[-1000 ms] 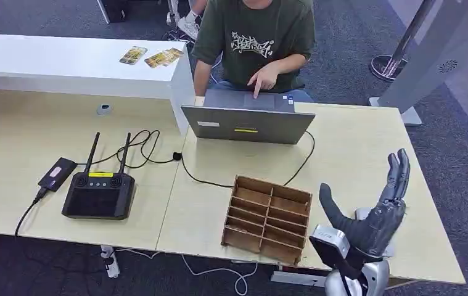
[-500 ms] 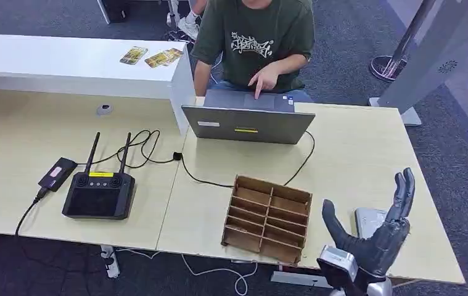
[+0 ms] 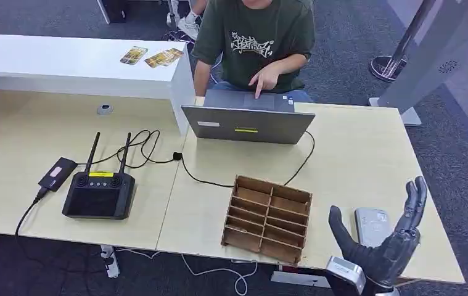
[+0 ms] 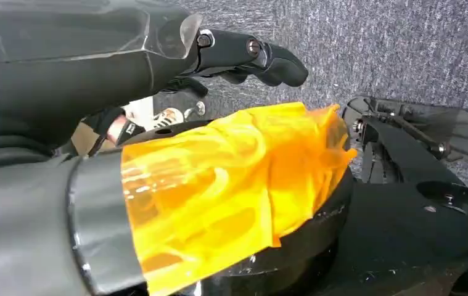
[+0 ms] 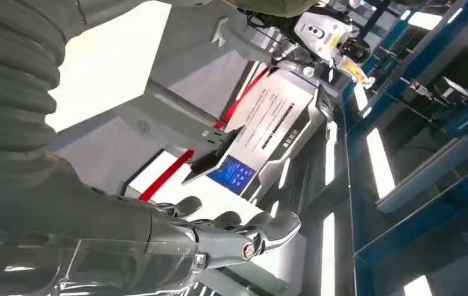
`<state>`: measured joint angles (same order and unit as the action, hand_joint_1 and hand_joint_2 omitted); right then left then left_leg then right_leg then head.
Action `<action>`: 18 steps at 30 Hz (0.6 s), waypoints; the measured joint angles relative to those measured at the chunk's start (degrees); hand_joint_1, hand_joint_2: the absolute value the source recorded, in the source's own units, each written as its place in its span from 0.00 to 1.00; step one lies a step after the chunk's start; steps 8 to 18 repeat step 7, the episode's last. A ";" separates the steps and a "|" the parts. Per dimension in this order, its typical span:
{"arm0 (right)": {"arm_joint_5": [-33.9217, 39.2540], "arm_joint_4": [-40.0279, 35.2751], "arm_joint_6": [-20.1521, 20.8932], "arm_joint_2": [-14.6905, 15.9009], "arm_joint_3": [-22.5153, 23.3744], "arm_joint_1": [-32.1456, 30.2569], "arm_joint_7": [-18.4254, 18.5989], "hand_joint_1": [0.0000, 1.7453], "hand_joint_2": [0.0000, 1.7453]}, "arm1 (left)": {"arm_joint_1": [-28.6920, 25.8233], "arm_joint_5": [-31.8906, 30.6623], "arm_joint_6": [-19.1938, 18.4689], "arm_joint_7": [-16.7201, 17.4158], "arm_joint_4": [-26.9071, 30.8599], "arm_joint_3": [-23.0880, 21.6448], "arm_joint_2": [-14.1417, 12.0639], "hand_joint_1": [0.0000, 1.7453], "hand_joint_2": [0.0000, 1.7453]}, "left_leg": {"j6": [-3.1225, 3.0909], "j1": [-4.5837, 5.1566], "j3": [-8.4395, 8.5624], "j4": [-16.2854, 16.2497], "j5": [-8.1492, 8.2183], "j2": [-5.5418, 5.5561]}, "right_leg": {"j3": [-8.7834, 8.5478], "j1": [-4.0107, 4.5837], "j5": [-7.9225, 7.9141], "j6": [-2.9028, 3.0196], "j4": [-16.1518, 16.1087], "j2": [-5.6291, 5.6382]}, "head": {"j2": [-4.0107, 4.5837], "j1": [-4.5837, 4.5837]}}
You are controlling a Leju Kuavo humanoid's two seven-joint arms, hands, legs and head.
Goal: Pass the card to the sensor for recognition and then transmit it.
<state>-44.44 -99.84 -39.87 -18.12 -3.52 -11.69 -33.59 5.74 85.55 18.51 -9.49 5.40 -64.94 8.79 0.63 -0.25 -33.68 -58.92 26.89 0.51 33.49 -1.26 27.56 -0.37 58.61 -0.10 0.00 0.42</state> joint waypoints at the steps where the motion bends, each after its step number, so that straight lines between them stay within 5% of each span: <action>1: -0.02 -0.13 0.00 0.00 0.04 -0.05 0.00 0.00 1.00 | 0.00 0.00 -0.02 0.04 0.00 0.00 0.00 0.00 0.00 | 0.00 0.00 0.00 0.00 0.00 0.00 | 0.00 0.00 0.00 0.00 0.00 0.00 | 0.00 0.00; 18: -0.50 -0.28 0.00 -0.02 0.22 -0.11 0.00 0.00 1.00 | 0.00 0.00 -0.02 0.04 0.00 0.00 0.04 0.00 0.00 | 0.00 0.00 0.00 0.00 0.00 0.00 | 0.00 0.00 0.00 0.00 0.00 0.00 | 0.00 0.00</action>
